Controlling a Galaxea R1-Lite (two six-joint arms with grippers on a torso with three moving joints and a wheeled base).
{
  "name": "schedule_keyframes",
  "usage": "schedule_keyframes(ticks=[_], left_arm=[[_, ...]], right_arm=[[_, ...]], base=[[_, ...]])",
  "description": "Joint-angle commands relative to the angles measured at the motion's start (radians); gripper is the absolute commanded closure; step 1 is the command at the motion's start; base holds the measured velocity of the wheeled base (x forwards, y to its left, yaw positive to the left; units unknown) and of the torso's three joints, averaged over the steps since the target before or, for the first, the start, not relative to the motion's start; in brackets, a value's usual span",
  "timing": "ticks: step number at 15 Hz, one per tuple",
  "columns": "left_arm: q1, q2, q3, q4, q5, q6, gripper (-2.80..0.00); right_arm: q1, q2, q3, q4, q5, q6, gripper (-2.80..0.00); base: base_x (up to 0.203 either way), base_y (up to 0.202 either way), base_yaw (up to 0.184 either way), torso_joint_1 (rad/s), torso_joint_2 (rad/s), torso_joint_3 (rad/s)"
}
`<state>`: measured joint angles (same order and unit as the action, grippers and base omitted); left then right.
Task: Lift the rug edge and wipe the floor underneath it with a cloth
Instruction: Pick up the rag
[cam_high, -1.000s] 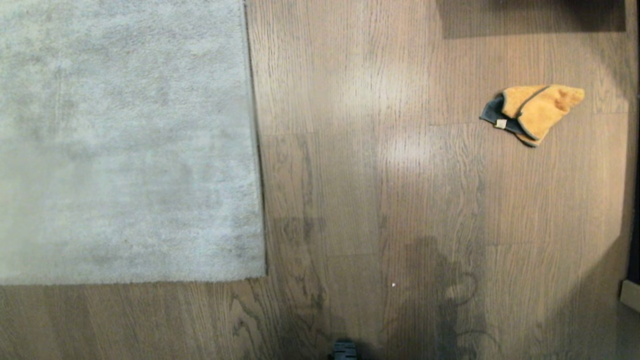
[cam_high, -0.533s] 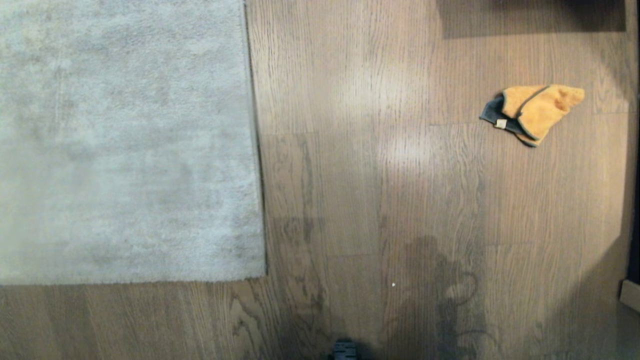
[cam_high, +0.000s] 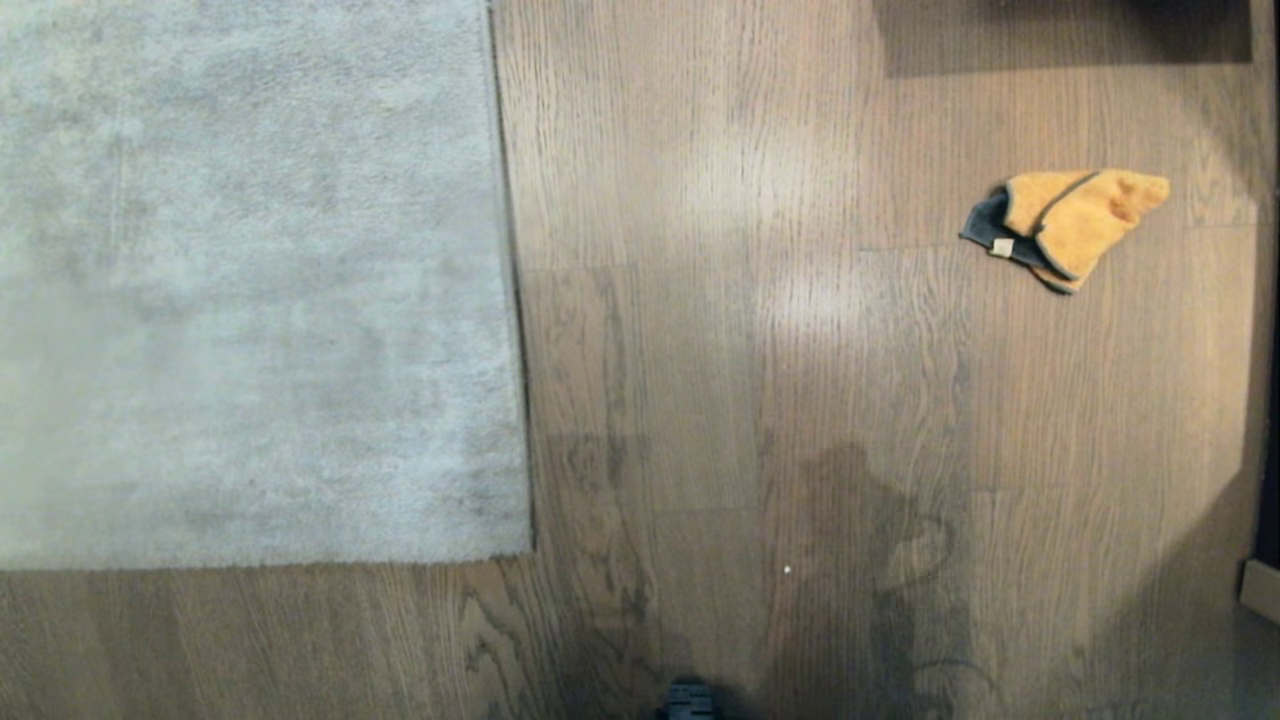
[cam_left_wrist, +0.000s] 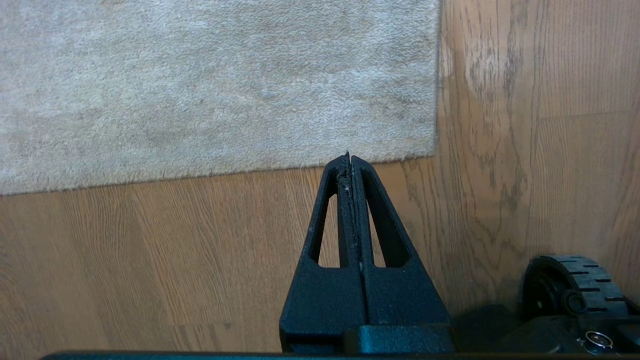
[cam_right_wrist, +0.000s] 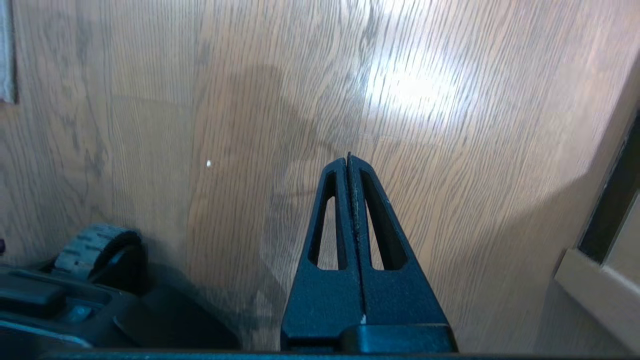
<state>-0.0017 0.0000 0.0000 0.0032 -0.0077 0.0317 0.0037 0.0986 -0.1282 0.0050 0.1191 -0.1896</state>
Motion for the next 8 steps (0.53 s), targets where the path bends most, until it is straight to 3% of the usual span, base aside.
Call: schedule_keyframes(ticks=[1, 4, 8], left_arm=[[0.0, 0.0, 0.0, 0.0, 0.0, 0.001, 0.0], [0.0, 0.0, 0.0, 0.0, 0.0, 0.001, 0.0], [0.0, 0.0, 0.0, 0.0, 0.0, 0.001, 0.0]], right_arm=[[0.003, 0.114, -0.051, -0.011, 0.001, -0.002, 0.0], [0.007, 0.275, -0.106, -0.092, 0.002, -0.001, 0.0], [0.009, 0.539, -0.127, -0.33, 0.004, 0.004, 0.0]], base=[[0.0, 0.0, 0.0, 0.0, 0.0, 0.0], [0.0, 0.0, 0.0, 0.0, 0.0, 0.0], [0.0, 0.0, 0.0, 0.0, 0.0, 0.0]])
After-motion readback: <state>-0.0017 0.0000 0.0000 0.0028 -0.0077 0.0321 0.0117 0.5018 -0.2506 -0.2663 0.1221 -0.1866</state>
